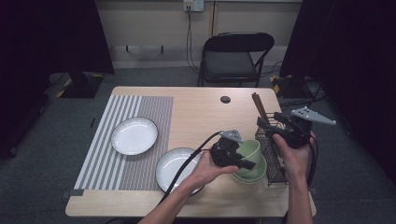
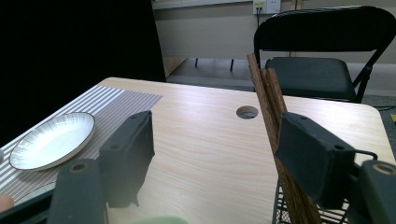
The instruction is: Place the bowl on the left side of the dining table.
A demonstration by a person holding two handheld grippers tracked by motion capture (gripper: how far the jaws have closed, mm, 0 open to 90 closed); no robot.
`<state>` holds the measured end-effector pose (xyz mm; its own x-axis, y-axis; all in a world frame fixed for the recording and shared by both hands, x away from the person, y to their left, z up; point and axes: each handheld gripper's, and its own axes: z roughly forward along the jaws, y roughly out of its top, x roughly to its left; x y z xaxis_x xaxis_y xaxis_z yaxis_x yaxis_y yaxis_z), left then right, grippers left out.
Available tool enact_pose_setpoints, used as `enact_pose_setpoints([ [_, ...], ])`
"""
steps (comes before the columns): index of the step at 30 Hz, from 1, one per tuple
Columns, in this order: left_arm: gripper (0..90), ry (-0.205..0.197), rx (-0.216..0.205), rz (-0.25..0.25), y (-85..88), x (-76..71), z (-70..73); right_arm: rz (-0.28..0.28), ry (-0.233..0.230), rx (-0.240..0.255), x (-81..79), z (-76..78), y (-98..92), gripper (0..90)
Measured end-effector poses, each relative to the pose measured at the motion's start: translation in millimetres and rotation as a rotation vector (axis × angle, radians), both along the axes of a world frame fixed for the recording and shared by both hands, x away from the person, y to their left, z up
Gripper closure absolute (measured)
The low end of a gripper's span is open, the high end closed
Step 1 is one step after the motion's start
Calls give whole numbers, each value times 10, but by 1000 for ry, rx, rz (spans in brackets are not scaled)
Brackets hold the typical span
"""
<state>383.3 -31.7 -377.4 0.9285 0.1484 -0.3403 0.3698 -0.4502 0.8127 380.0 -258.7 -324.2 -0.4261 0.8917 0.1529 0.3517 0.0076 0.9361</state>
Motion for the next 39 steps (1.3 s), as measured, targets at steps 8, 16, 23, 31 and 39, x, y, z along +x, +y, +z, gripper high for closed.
enact_pose_setpoints([
  [8, 834, -3, -23, 41, 186, 52, 58, 6, 2, -5, 6, -2, 36, 267],
  [16, 833, -12, -35, 84, 366, 128, 110, 10, 5, -9, 10, -1, 53, 265],
  [23, 833, -18, -43, 121, 508, 175, 139, 12, 9, -15, 17, -10, 77, 264],
  [31, 832, -24, -42, 170, 677, 230, 159, 14, 13, -16, 24, -22, 85, 264],
  [39, 832, -30, -38, 208, 839, 275, 179, 17, 17, -22, 27, -27, 101, 264],
])
